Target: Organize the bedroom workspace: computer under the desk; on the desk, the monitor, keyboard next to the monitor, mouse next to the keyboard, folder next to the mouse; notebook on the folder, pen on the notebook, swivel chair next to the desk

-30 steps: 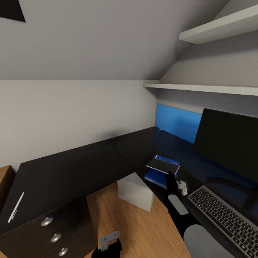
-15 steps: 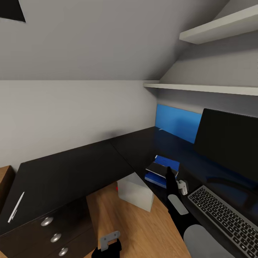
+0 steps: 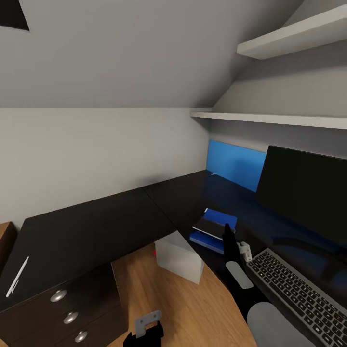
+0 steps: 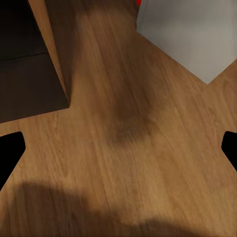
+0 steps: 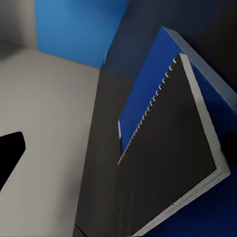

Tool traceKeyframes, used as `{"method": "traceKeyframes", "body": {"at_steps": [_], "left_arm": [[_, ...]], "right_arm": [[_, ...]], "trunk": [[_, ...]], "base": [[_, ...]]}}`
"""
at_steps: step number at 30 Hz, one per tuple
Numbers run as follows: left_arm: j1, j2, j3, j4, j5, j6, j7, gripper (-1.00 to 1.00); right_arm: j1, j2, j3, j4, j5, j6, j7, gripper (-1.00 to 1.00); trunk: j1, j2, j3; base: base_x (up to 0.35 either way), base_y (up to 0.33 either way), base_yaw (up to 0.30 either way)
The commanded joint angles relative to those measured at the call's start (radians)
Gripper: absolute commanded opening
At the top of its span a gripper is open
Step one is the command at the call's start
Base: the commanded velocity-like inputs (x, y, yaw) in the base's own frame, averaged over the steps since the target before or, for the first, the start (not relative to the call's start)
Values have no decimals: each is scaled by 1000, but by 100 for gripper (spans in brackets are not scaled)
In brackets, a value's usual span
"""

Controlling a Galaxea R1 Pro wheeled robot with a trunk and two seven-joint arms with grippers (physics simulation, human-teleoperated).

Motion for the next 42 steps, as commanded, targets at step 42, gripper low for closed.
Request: {"method": "traceKeyframes", "body": {"at_steps": [42], "left_arm": [[-1, 150, 20, 246, 42, -117, 7, 100]], "right_arm": [[-1, 53, 162, -15, 52, -64, -123, 100]], "trunk": [[0, -1, 22]], "base": [[0, 0, 132]]}}
